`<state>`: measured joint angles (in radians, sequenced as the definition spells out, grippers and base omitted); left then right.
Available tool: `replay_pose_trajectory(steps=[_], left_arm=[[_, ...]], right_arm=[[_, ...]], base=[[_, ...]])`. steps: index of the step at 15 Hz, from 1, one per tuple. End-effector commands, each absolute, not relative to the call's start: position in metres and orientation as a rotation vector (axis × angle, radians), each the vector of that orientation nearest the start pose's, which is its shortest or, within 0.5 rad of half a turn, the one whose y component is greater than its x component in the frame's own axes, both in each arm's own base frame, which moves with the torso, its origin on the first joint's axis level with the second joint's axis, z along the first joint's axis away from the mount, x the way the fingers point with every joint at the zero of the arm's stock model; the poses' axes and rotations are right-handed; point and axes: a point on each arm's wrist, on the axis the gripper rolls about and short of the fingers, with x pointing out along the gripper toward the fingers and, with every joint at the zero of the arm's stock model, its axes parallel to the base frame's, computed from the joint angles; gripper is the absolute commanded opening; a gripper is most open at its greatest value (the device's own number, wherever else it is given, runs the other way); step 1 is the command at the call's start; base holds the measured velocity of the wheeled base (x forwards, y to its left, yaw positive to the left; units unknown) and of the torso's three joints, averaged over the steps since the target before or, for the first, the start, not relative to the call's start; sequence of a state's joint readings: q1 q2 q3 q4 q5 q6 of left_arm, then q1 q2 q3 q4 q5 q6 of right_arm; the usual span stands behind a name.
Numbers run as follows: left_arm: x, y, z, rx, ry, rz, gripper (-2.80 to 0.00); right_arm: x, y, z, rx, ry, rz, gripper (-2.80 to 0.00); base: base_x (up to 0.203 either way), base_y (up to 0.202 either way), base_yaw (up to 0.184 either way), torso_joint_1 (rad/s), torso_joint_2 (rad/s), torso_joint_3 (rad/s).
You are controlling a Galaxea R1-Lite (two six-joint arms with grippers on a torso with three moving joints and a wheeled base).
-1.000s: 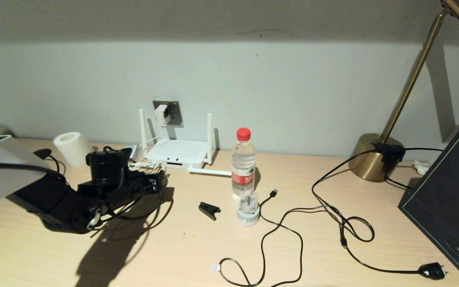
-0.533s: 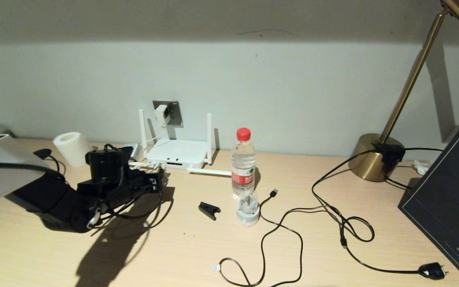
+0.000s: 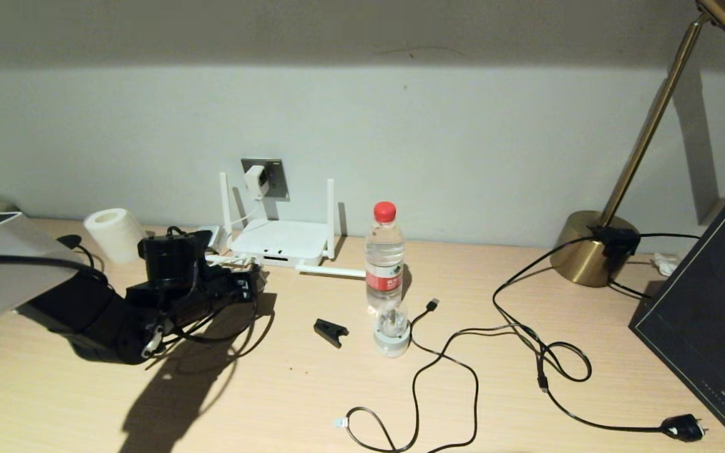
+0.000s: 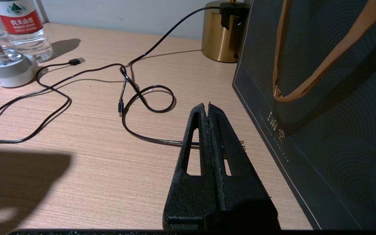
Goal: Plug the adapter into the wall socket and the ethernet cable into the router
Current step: Align cable and router interface
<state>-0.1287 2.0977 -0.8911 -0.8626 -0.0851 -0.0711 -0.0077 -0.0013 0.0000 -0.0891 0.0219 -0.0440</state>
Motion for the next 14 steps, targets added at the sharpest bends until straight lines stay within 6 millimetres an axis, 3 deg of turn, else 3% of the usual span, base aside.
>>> replay_pose_trajectory(steps=[1, 14], left_arm=[[0.380, -0.051, 0.086, -0.064, 0.350, -0.200, -2.80], [0.393, -0.053, 0.091, -0.055, 0.320, -0.198, -2.80]], right_arm=[[-0.021, 0.001, 0.075, -0.045, -0.057, 0.014, -2.80], [-0.021, 0.001, 0.075, -0.045, -0.057, 0.013, -2.80]], base=[[0.000, 0.000, 0.000, 0.000, 0.00, 0.000], [0.000, 0.000, 0.000, 0.000, 0.00, 0.000]])
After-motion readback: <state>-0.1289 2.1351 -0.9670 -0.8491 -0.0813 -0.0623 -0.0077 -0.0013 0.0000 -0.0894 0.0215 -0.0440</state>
